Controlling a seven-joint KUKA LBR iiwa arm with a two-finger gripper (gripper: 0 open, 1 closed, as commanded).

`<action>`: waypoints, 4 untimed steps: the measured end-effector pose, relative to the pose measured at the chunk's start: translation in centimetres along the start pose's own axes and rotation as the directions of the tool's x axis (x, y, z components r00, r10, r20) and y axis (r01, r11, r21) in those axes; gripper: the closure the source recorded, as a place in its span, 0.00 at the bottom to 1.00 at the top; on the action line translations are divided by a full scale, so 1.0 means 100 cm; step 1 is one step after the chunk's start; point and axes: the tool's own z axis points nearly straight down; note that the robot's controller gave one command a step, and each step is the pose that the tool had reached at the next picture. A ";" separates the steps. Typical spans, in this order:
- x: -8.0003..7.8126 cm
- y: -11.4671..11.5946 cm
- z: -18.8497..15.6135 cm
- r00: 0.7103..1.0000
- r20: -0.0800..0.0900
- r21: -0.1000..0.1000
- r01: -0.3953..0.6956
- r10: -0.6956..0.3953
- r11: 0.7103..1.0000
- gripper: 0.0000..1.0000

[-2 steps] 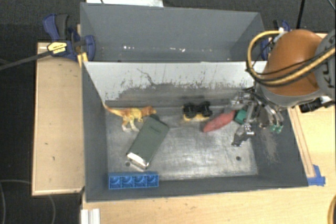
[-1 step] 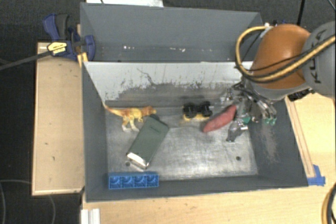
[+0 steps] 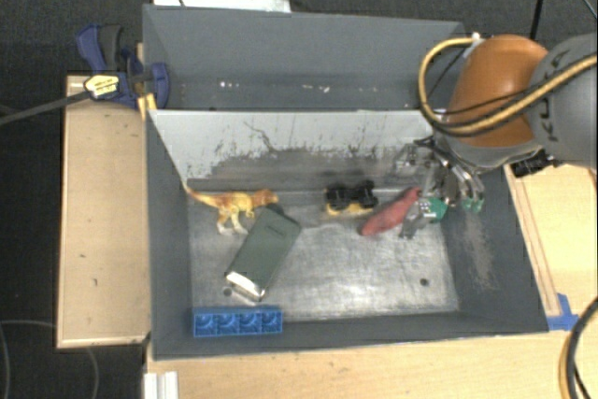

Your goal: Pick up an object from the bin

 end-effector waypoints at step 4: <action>0.006 -0.014 0.056 0.999 -0.003 -0.001 -0.038 0.038 0.999 1.00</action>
Offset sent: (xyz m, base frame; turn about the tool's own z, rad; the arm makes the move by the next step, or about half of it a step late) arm -0.0068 -0.0145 -0.0630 0.0401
